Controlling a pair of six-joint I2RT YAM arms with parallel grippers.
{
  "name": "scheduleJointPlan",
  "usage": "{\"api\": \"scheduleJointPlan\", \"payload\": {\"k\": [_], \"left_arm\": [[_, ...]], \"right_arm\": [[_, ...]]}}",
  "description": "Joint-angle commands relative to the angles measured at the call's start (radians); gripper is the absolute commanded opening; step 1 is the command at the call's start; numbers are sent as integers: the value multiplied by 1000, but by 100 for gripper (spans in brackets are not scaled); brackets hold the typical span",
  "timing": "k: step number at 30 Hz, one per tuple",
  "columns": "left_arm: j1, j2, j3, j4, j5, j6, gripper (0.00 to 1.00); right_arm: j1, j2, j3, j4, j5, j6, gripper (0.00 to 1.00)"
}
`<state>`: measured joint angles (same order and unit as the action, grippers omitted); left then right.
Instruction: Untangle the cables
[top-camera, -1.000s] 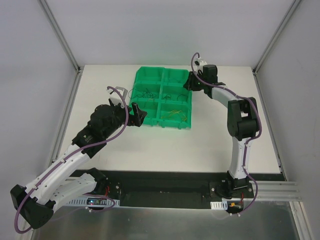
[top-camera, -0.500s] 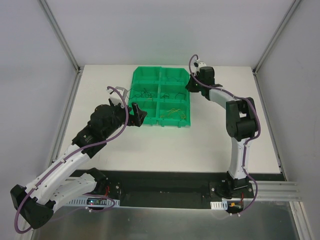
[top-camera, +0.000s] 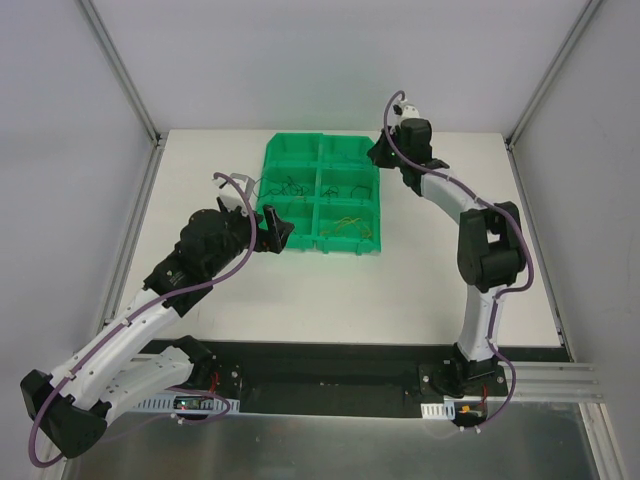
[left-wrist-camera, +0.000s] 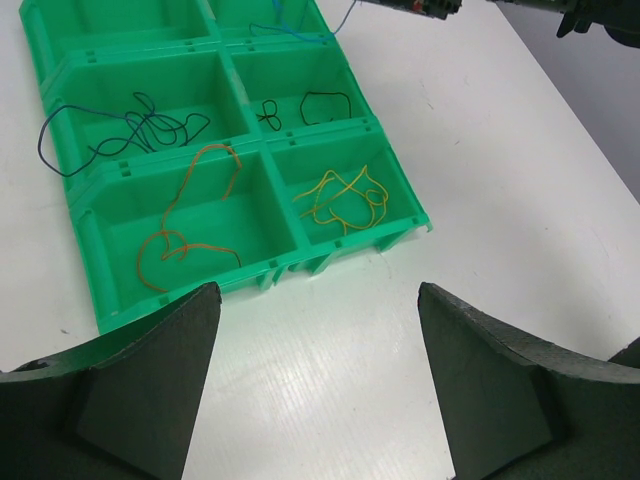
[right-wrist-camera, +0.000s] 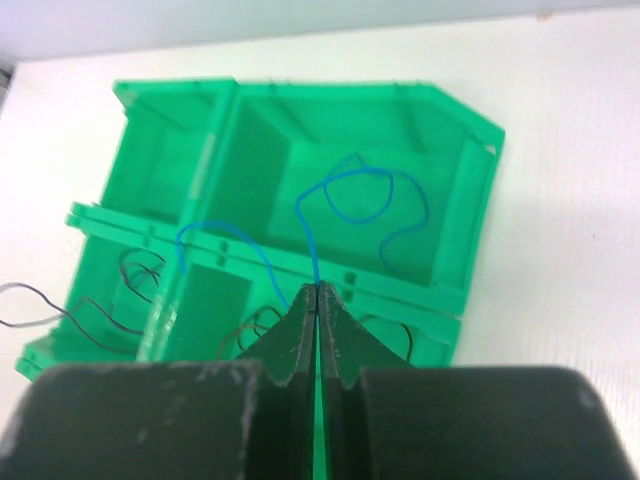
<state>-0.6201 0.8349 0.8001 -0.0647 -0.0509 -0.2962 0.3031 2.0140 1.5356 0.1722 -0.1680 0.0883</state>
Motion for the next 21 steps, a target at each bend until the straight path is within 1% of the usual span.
{"api": "scheduleJointPlan", "payload": {"k": [1, 7, 10, 12, 18, 19, 21], "left_arm": [[10, -23, 22, 36, 23, -6, 79], [10, -31, 21, 37, 16, -4, 79], [10, -34, 21, 37, 13, -1, 79], [10, -36, 21, 37, 6, 2, 79], [11, -37, 21, 37, 9, 0, 79], [11, -34, 21, 37, 10, 0, 79], [11, -33, 21, 36, 13, 0, 79]], "right_arm": [[11, 8, 130, 36, 30, 40, 1], [30, 124, 277, 21, 117, 18, 1], [36, 205, 407, -51, 136, -5, 1], [44, 256, 463, -94, 139, -30, 1], [70, 264, 429, -103, 162, -82, 1], [71, 258, 420, -103, 195, -82, 1], [79, 247, 420, -112, 202, -113, 7]]}}
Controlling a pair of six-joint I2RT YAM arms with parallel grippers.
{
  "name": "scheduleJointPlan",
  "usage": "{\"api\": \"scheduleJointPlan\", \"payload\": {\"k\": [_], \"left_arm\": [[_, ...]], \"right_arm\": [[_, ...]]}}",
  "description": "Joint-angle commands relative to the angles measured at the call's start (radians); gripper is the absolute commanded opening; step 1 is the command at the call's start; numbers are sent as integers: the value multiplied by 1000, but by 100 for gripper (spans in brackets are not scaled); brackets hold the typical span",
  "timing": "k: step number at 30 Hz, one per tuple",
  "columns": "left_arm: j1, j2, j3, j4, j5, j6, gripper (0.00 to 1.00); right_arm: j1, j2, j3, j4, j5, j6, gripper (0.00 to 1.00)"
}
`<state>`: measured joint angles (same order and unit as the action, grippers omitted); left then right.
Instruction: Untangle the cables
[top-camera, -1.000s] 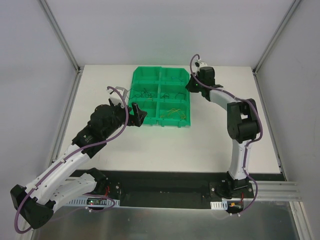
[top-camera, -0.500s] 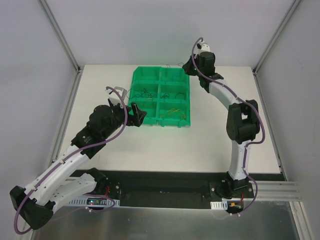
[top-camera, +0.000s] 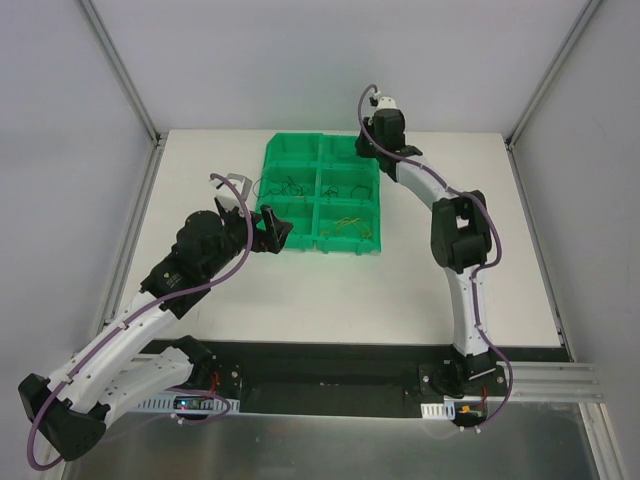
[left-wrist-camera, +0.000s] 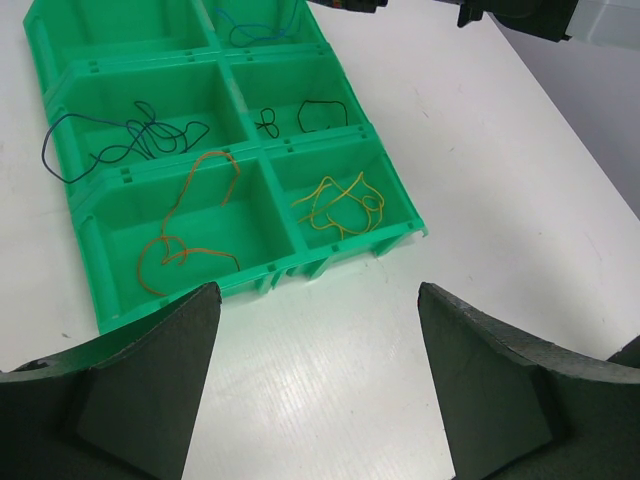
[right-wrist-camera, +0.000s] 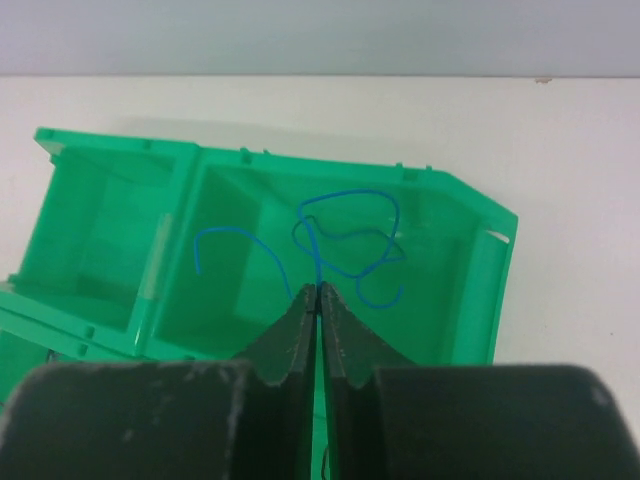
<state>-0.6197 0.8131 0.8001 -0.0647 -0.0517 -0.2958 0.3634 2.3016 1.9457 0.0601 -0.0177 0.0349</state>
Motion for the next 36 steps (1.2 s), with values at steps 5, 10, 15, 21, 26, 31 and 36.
{"api": "scheduleJointPlan", "payload": {"k": [5, 10, 15, 21, 26, 31, 36], "left_arm": [[11, -6, 19, 37, 15, 0, 79], [12, 0, 21, 37, 15, 0, 79], [12, 9, 21, 37, 19, -2, 79], [14, 18, 21, 36, 19, 0, 79], [15, 24, 21, 36, 23, 3, 79], [17, 5, 14, 58, 30, 32, 79], [15, -100, -84, 215, 84, 90, 84]], "right_arm": [[39, -85, 44, -109, 88, -89, 37], [54, -178, 67, -311, 153, -93, 54], [86, -477, -282, -293, 231, -84, 62], [109, -942, -810, -238, 213, -1, 73], [114, -1348, -1137, -233, 228, -15, 91], [114, -1712, -1226, -365, 289, -29, 96], [114, -1993, -1300, -361, 272, -6, 96]]}}
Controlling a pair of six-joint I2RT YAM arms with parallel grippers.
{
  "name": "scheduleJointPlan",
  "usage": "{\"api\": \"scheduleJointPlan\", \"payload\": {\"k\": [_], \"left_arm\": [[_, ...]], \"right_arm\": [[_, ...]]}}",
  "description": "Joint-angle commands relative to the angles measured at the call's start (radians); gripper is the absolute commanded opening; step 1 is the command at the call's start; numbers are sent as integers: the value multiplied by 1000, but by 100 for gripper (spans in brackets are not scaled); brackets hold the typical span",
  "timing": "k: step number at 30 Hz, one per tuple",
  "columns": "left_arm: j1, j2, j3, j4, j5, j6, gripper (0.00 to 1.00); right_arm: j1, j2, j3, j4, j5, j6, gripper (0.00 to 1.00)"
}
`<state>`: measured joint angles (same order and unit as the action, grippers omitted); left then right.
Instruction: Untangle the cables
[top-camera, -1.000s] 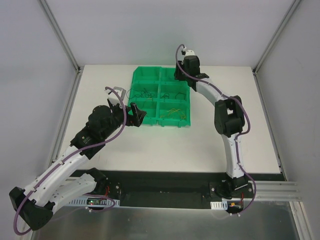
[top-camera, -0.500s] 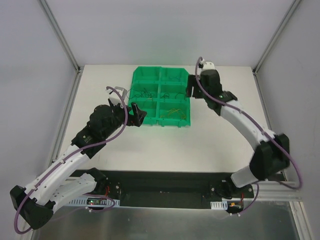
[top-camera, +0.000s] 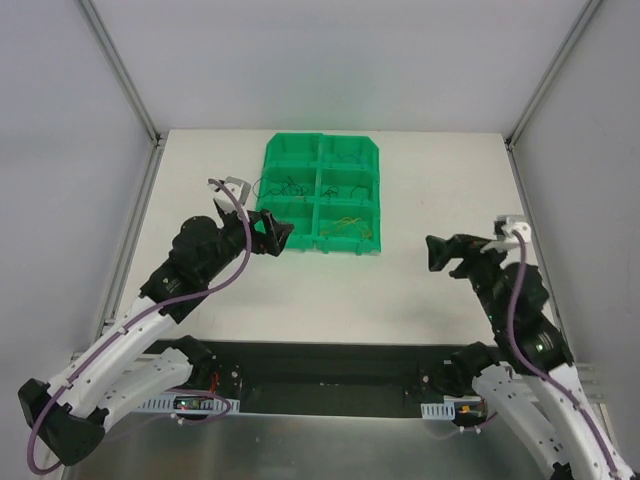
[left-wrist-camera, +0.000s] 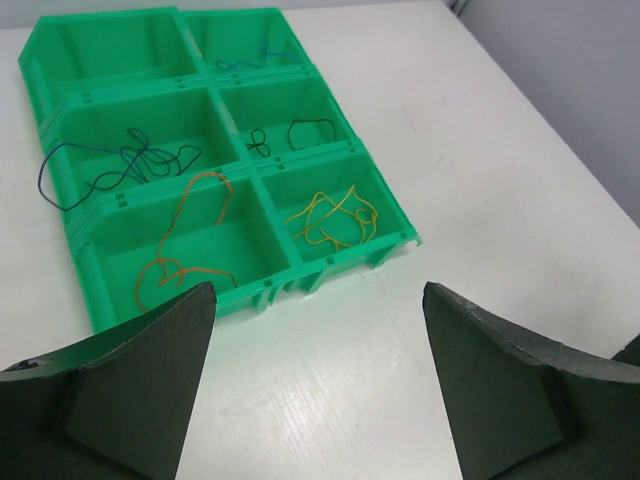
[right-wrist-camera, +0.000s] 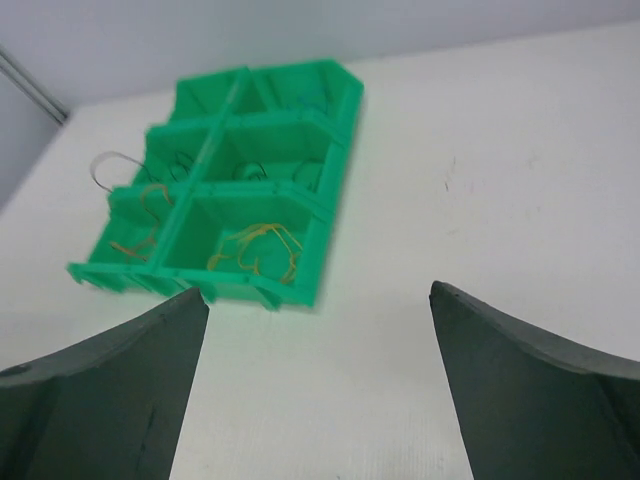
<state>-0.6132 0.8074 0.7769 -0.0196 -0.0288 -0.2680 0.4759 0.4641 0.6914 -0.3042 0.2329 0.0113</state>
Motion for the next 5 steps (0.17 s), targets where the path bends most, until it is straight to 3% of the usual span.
{"api": "scheduleJointPlan", "payload": {"k": [1, 5], "left_arm": [[9, -131, -82, 202, 67, 73, 87], [6, -232, -151, 322, 122, 137, 98]], "right_arm": [[3, -213, -79, 32, 25, 32, 96], [1, -339, -144, 65, 53, 115, 96]]}}
